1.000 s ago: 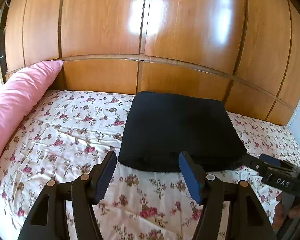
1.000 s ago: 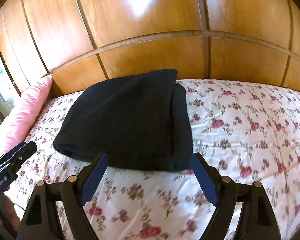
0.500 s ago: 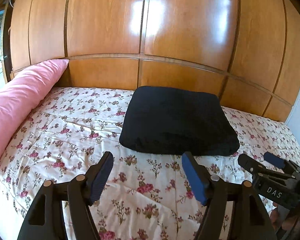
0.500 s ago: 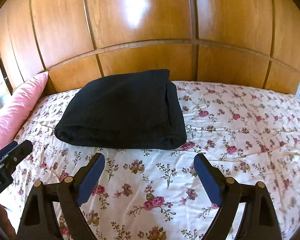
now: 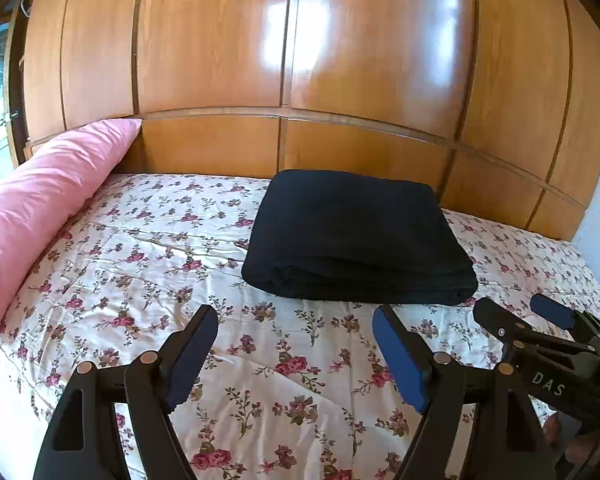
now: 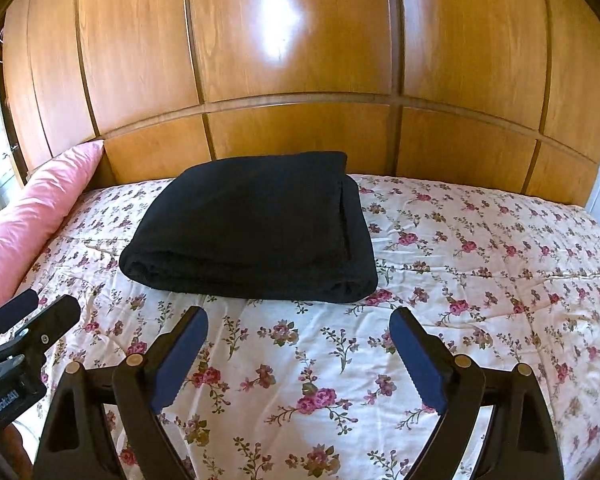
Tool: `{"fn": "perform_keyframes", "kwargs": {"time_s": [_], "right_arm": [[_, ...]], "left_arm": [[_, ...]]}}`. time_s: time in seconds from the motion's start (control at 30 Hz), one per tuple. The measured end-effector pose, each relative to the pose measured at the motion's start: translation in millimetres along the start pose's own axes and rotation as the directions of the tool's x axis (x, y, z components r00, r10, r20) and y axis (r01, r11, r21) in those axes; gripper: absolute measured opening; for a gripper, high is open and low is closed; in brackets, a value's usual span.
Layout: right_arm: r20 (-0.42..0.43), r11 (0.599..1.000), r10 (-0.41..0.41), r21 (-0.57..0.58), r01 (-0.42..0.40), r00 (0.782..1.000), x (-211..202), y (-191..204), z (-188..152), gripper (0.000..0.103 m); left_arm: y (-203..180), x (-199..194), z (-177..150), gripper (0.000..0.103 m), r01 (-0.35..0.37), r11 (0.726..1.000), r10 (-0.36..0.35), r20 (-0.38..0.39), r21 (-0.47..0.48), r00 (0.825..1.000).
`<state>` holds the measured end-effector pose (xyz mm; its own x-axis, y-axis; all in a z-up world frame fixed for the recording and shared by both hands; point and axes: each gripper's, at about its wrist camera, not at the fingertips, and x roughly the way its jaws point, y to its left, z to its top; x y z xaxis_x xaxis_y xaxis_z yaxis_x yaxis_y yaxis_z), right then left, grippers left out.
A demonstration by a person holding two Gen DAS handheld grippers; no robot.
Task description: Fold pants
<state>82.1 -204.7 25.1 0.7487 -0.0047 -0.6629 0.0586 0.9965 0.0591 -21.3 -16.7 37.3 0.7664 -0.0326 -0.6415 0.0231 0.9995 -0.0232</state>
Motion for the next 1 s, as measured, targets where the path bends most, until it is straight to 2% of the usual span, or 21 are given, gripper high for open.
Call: {"fn": "perform_keyframes", "kwargs": {"time_s": [0.3, 1.0], "right_arm": [[0.006, 1.000, 0.009, -0.015, -0.009, 1.000, -2.3, 4.3, -0.3, 0.093], [0.019, 0.999, 0.018, -0.038, -0.018, 1.000, -6.3, 12.0, -0.1, 0.093]], "left_arm": [[-0.8, -2.3, -0.4, 0.081, -0.039, 0.999, 0.039, 0.016, 0.002, 0.999], [1.5, -7.9, 1.1, 0.081, -0.052, 0.999, 0.052, 0.030, -0.009, 0.998]]}}
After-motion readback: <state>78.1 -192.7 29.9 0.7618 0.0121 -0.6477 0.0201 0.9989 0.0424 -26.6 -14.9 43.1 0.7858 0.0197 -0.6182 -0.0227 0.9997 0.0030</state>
